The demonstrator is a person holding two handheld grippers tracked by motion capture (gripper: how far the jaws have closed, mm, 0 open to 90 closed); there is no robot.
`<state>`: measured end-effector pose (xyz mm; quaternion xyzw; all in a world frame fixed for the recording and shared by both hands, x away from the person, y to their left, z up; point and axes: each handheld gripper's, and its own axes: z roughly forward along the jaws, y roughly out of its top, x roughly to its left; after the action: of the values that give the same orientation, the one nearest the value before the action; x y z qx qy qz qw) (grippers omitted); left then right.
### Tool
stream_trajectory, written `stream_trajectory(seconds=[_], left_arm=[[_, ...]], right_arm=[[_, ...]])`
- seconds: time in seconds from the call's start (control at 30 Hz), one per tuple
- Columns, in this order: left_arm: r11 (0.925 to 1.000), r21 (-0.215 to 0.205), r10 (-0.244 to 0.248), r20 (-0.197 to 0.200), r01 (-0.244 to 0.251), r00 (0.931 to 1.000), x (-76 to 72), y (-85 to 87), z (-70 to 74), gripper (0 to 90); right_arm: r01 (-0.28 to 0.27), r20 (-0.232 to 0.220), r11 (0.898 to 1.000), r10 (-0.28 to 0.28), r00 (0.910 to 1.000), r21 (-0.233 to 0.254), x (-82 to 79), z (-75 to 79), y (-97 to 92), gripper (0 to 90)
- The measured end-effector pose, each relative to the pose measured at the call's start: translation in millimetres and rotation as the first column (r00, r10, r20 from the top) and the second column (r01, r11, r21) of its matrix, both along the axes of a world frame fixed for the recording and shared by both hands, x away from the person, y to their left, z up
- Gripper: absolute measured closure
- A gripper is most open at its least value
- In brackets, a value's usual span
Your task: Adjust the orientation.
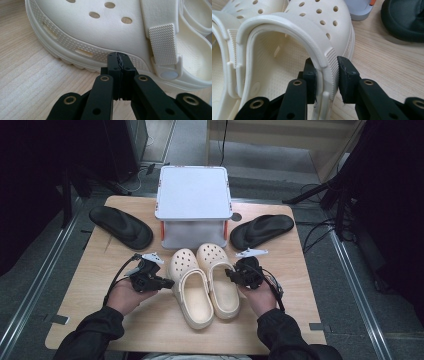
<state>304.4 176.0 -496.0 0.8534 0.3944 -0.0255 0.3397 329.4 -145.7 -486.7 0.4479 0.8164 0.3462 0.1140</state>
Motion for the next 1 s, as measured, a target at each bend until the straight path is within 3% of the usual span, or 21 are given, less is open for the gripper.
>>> stream_trajectory(seconds=[0.13, 0.27, 0.37, 0.57, 0.7, 0.8, 1.0], left_arm=[[0.9996, -0.022, 0.017, 0.003, -0.017, 0.9998, 1.0, 4.6, 3.8, 88.6], [0.996, -0.076, 0.051, 0.026, -0.048, 0.9984, 1.6, 11.8, 14.9, 85.9], [0.9939, -0.098, 0.056, 0.042, -0.051, 0.9976, 2.9, 14.1, 22.7, 81.4], [0.9944, -0.087, 0.066, 0.07, -0.06, 0.9954, 12.9, 15.6, 37.0, 74.4], [0.9933, -0.094, 0.075, 0.084, -0.067, 0.9936, 22.1, 18.9, 51.4, 75.7], [0.9917, -0.101, 0.087, 0.067, -0.08, 0.994, 31.8, 21.7, 59.5, 77.5], [0.9899, -0.111, 0.095, 0.067, -0.087, 0.9932, 54.7, 23.5, 74.0, 85.0]], right_arm=[[-0.025, -0.011, 0.999, 0.026, 0.9996, 0.037, 1.6, 0.6, -5.1, 65.5], [-0.031, 0.038, 0.997, 0.028, 0.9989, 0.077, -1.6, 8.8, -10.2, 56.9], [-0.049, 0.043, 0.99, 0.044, 0.9981, 0.13, -5.6, 17.0, -15.0, 54.1], [-0.087, 0.044, 0.983, 0.081, 0.9957, 0.161, -21.3, 29.9, -19.5, 53.3], [-0.12, 0.03, 0.975, 0.116, 0.9928, 0.187, -29.0, 32.2, -20.4, 54.8], [-0.143, -0.016, 0.969, 0.15, 0.9886, 0.201, -31.6, 29.4, -17.8, 54.9], [-0.156, 0.001, 0.965, 0.16, 0.9872, 0.211, -39.6, 26.1, -13.7, 55.1]])
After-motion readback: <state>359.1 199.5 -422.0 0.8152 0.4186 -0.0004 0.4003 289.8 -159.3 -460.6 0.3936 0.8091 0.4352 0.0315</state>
